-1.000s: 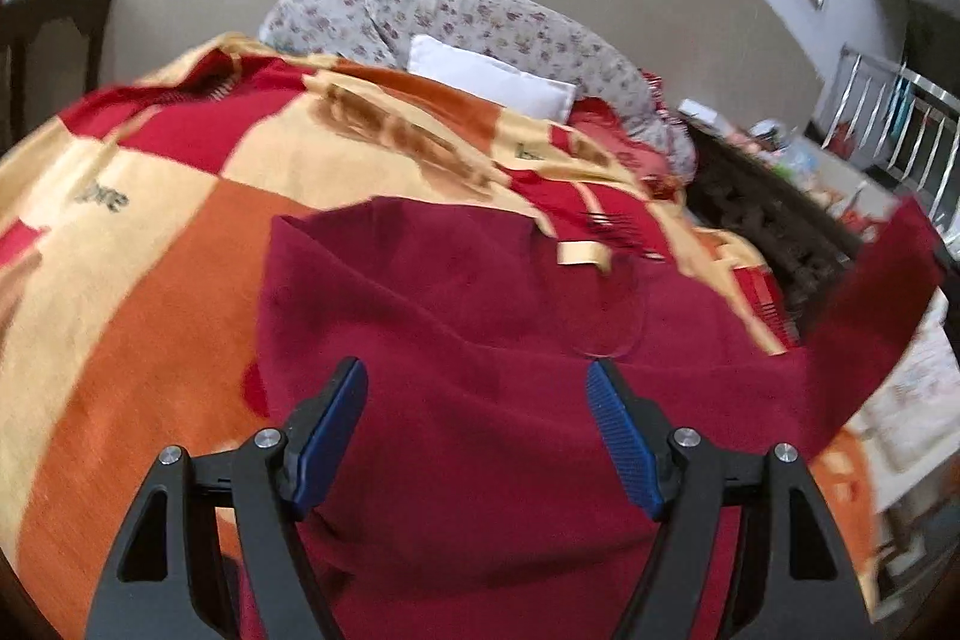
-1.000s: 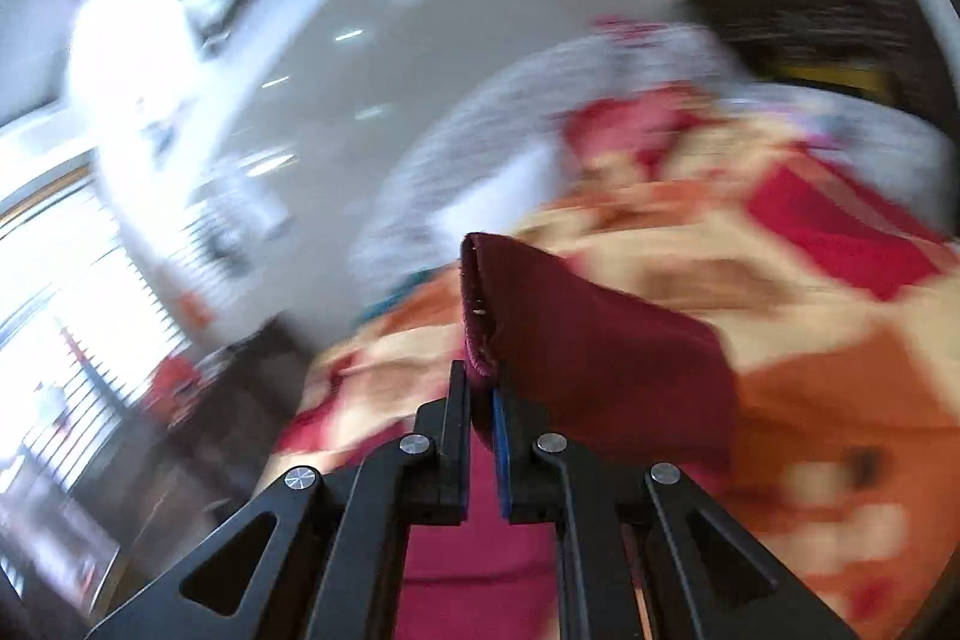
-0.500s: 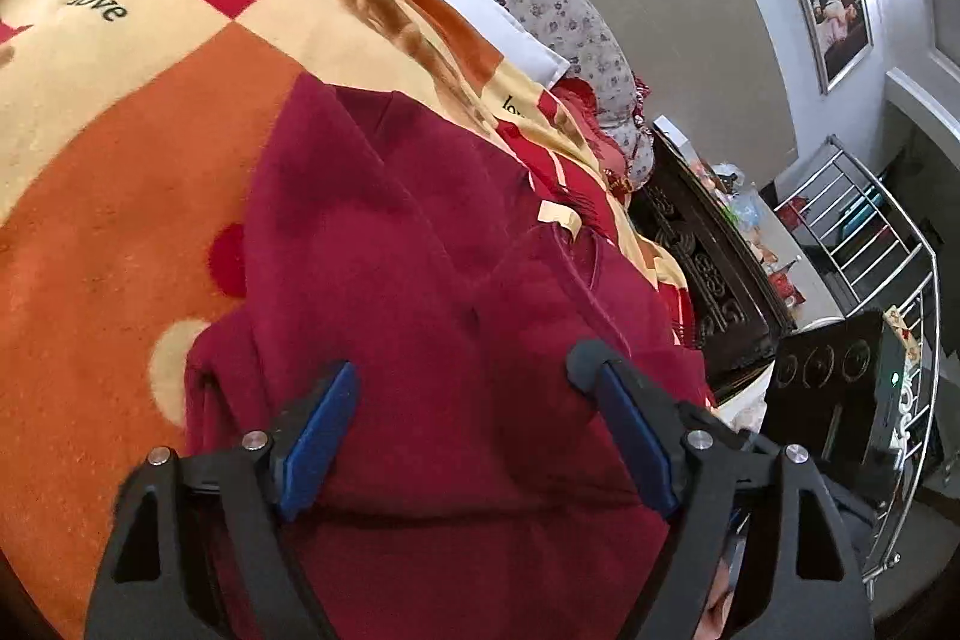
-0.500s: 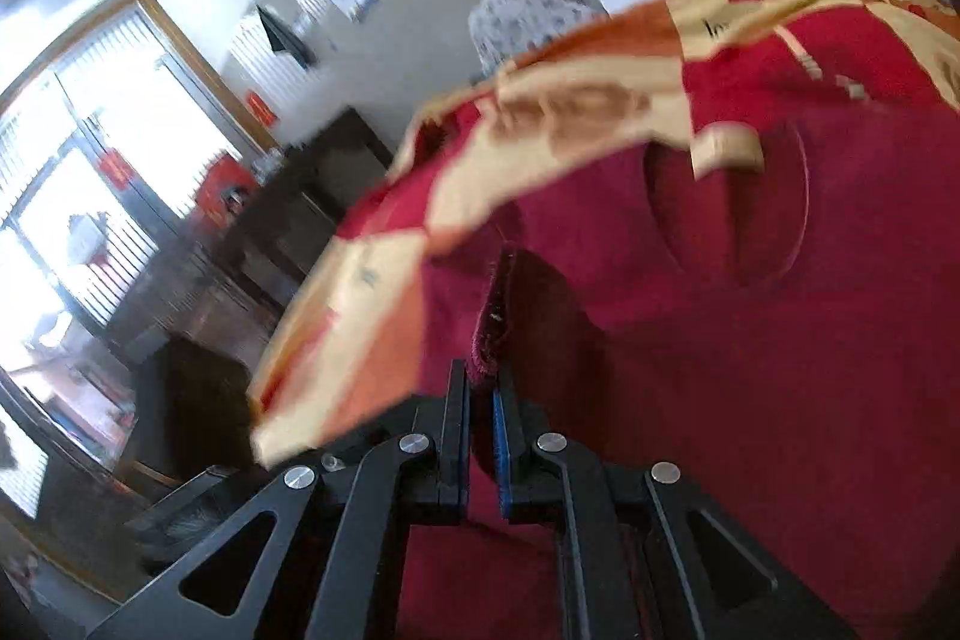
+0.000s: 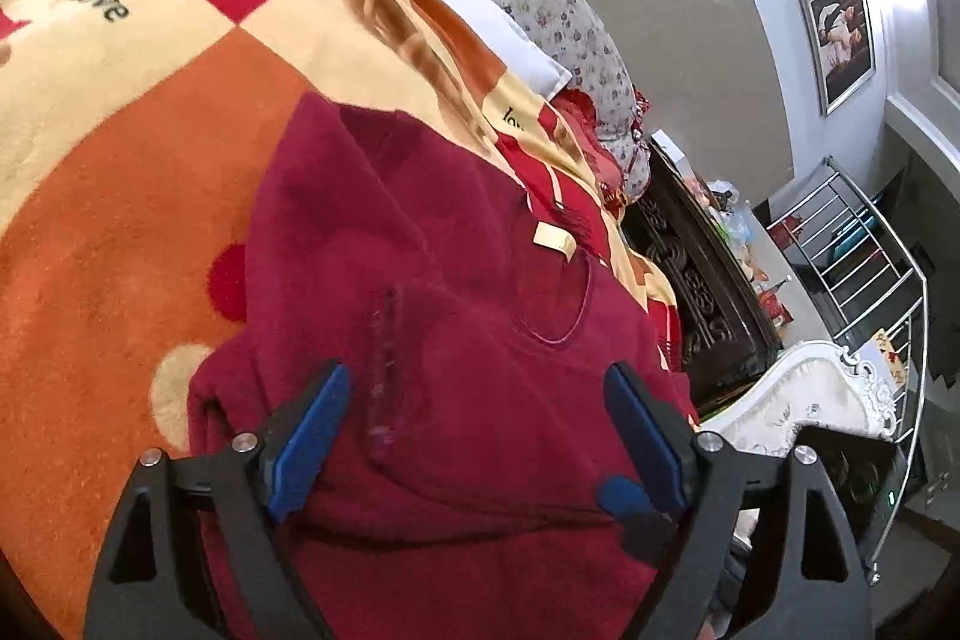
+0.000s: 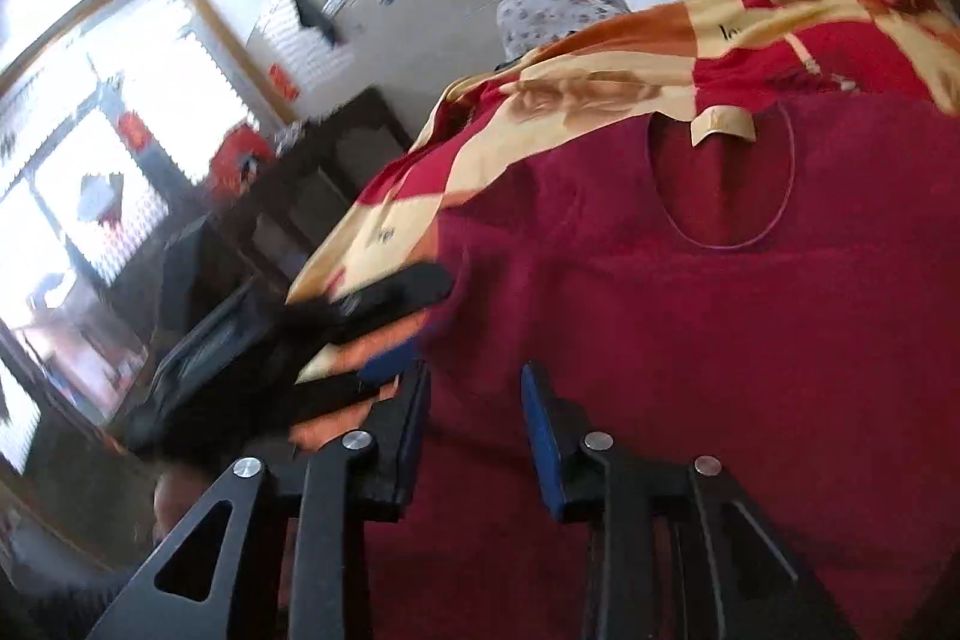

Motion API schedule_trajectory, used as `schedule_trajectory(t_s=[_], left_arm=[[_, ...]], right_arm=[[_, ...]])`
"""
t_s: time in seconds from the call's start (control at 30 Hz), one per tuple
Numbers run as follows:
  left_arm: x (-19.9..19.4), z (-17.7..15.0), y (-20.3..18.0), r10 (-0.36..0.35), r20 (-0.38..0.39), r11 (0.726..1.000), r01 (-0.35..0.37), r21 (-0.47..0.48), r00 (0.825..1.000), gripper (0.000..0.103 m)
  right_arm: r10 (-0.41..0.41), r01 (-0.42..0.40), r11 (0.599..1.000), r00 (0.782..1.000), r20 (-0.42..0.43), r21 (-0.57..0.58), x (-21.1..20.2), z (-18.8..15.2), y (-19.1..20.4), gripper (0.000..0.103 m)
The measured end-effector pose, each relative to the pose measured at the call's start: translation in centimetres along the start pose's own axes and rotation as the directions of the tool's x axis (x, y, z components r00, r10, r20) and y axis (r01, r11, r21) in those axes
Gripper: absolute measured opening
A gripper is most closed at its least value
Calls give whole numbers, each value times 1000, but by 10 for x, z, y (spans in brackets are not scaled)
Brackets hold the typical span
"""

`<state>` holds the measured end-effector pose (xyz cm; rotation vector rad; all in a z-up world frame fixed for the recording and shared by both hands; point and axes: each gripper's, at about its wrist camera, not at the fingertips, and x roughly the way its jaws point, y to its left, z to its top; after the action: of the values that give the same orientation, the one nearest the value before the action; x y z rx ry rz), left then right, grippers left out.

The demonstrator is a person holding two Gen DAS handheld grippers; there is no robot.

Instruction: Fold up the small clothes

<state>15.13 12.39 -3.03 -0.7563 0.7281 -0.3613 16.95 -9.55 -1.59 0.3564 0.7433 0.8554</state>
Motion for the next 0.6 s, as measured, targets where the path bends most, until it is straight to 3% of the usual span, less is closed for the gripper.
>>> schedule_trajectory(t_s=[0.13, 0.2, 0.27, 0.33, 0.47, 0.53, 0.6], left_arm=[[10, -5, -7, 38, -44, 998, -35, 61, 998, 88], [11, -11, -14, 78, -43, 989, -71, 131, 996, 88], [6, -11, -15, 76, -35, 988, -70, 139, 997, 88], [6, -10, -10, 63, -37, 992, -59, 107, 997, 88], [9, -12, -26, 88, -31, 981, -81, 179, 996, 87], [9, -12, -34, 104, -7, 974, -101, 203, 995, 73], [14, -9, -36, 191, 19, 959, -190, 211, 981, 58]], right_arm=[[-93, 93, 995, 996, 3, -24, -37, -14, -2, 40], [-150, 150, 988, 988, 24, -22, -62, -24, -7, 51], [-202, 203, 979, 979, 40, -25, -79, -34, -13, 54], [-198, 199, 980, 979, 53, -13, -91, -50, -21, 55], [-194, 192, 981, 979, 58, 38, -92, -66, -36, 55], [-184, 182, 982, 981, 60, 43, -91, -64, -37, 55], [-176, 173, 984, 983, 59, 51, -91, -66, -39, 55]])
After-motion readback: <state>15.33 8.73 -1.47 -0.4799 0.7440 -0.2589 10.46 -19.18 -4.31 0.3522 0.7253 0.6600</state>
